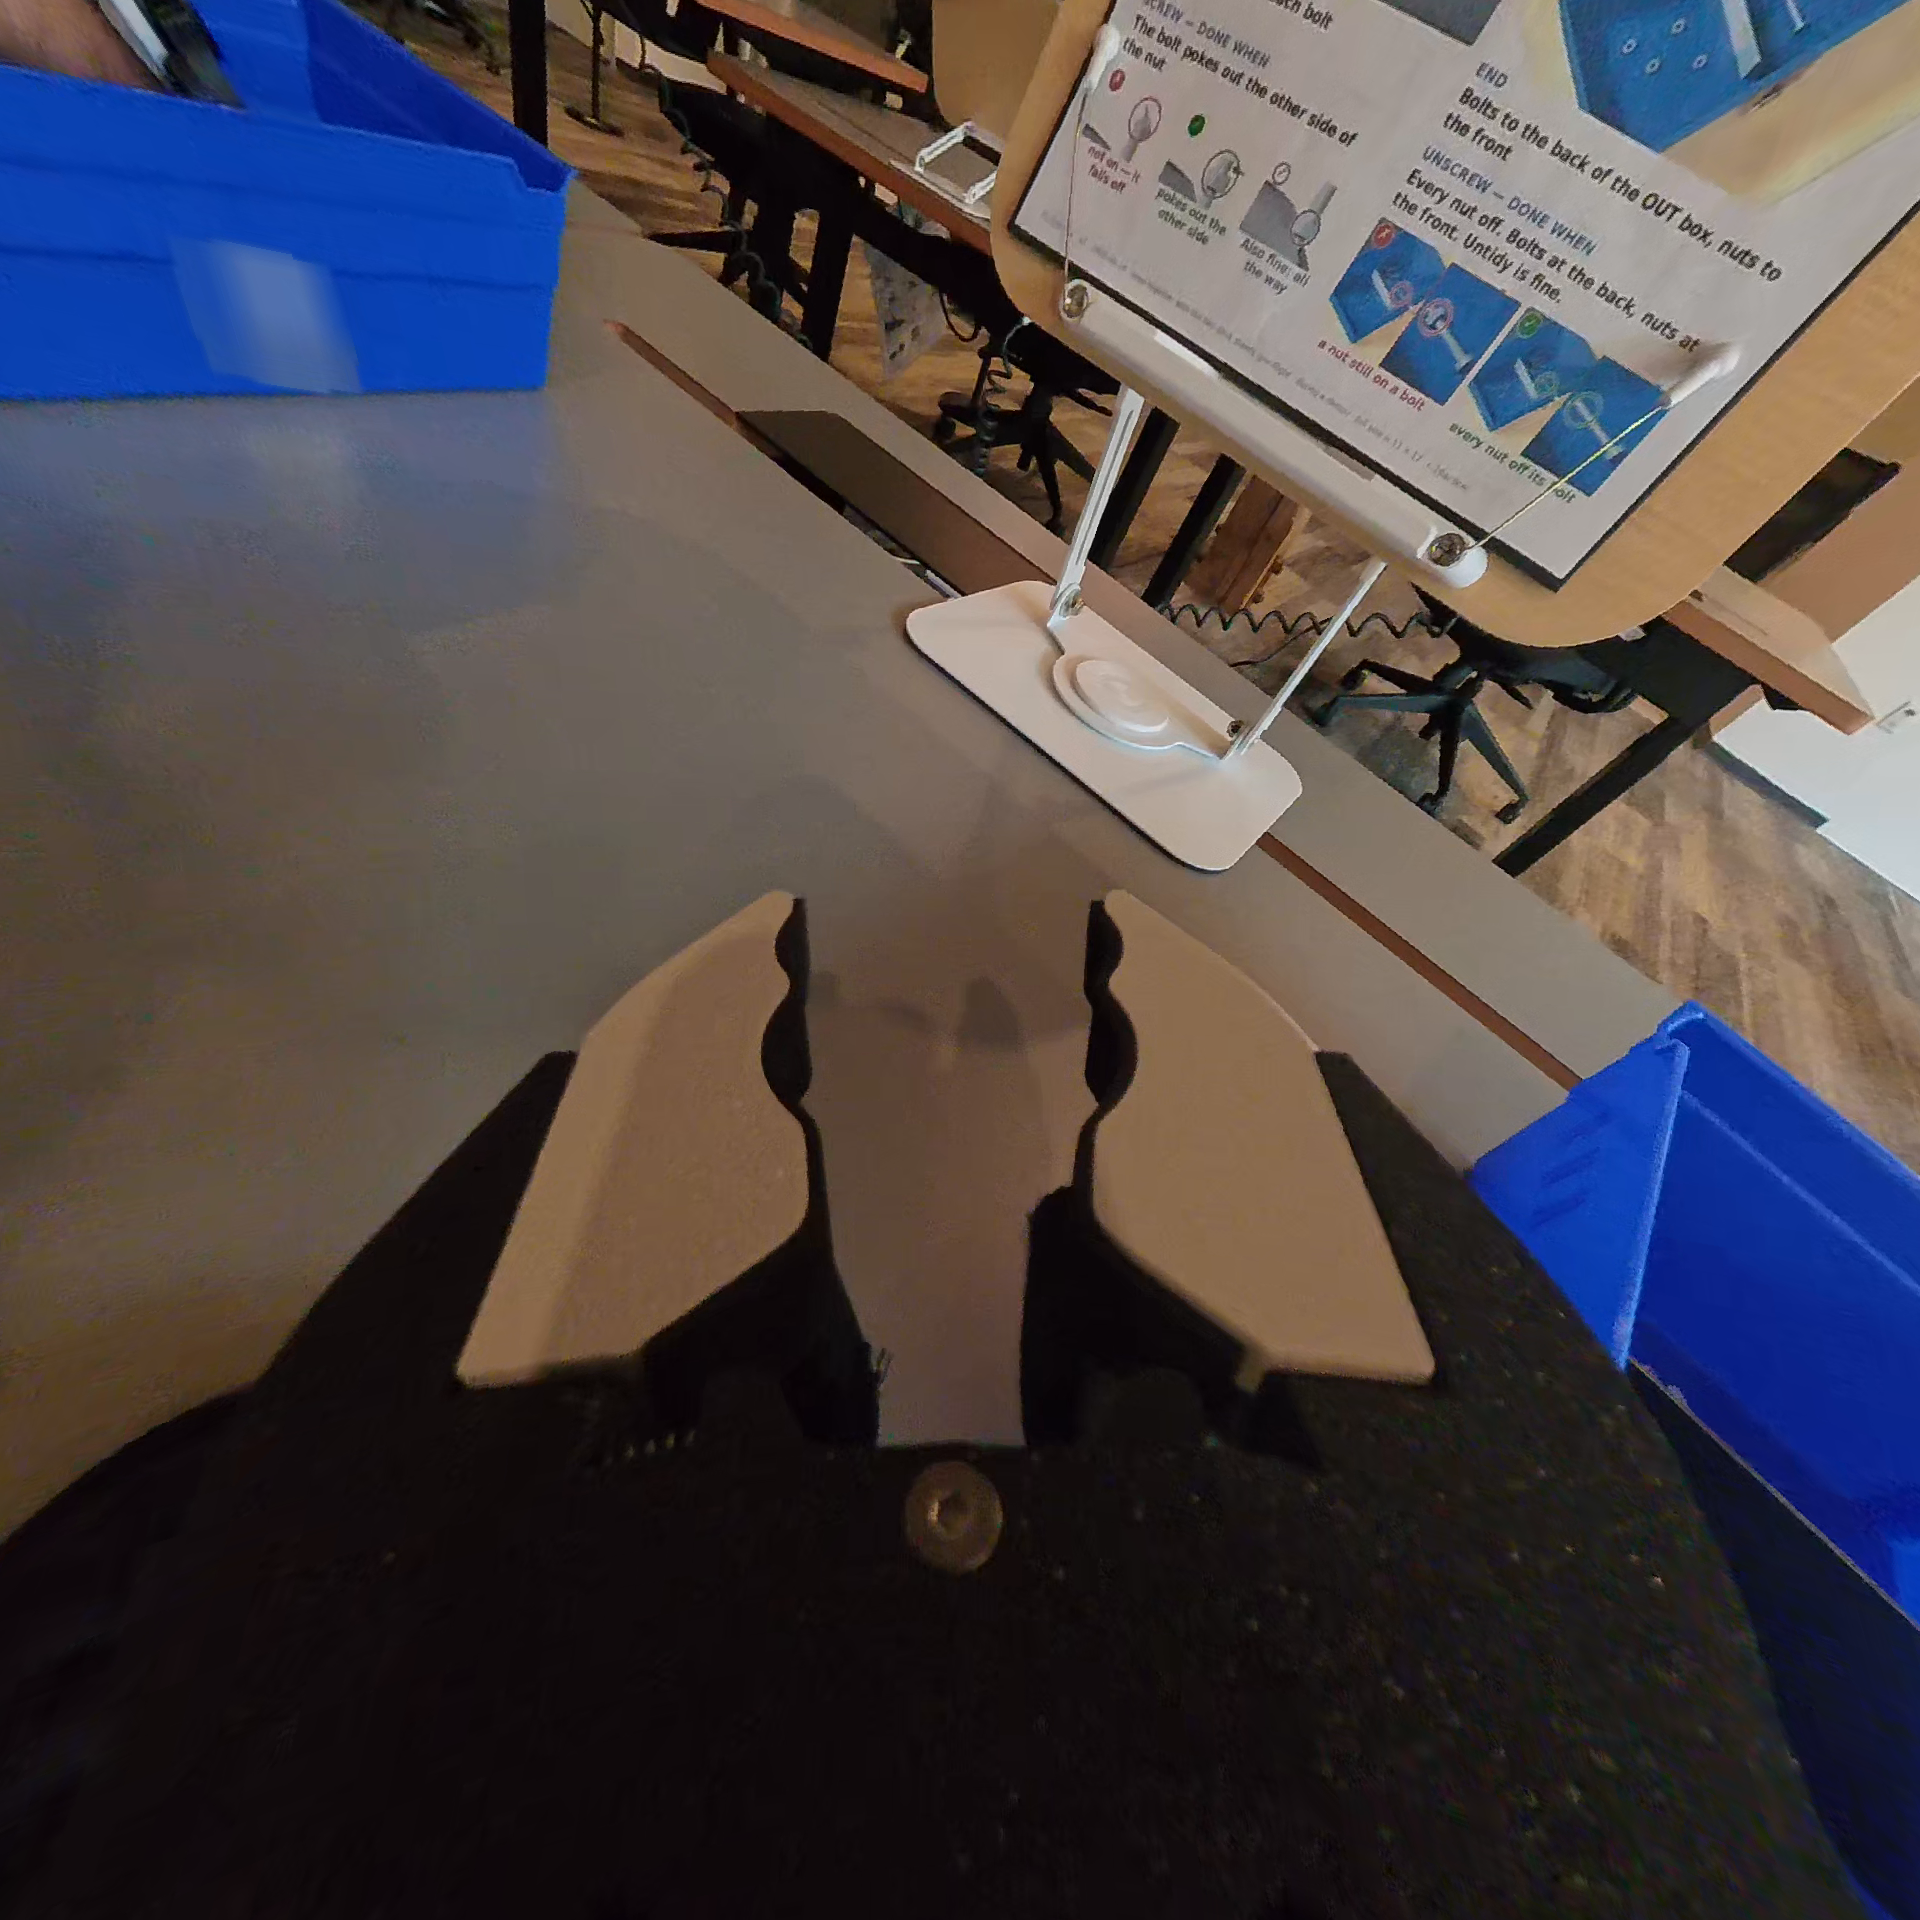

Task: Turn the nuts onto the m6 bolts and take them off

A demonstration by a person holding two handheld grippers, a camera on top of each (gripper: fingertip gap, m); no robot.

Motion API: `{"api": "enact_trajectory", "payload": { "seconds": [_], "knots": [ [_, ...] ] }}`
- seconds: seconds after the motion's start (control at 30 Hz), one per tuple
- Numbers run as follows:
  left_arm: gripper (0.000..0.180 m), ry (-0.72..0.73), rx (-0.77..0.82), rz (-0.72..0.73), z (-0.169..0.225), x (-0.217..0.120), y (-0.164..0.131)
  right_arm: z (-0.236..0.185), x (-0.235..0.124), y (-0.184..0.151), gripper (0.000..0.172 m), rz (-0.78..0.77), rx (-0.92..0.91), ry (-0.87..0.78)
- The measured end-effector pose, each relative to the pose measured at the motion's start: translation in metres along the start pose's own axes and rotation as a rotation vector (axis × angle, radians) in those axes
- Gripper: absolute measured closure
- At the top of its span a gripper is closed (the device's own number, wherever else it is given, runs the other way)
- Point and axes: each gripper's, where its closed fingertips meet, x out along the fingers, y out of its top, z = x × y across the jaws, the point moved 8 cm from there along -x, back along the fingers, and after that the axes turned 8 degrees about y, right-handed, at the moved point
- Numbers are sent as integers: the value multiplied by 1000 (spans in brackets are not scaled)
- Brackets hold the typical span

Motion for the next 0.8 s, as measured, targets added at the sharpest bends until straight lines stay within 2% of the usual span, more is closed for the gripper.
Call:
{"api": "enact_trajectory", "payload": {
  "seconds": [0.13,0.2,0.3,0.43,0.6,0.8],
  "knots": [
    [175,4,16,32,-2,-3,-5,-1,-2,-1,121,1,-8,4],
    [175,-8,3,104,-3,-10,-5,-2,-2,-1,122,-1,-11,13],
    [175,-20,-19,275,-7,-34,0,-4,-1,0,122,-7,-22,26],
    [175,-69,-30,555,-4,-82,11,-6,1,3,123,-11,-41,45],
    [176,-225,30,796,33,-138,15,-9,4,3,124,-18,-48,68],
    [176,-444,168,938,103,-174,3,-15,5,6,126,-4,-46,122]
  ]
}}
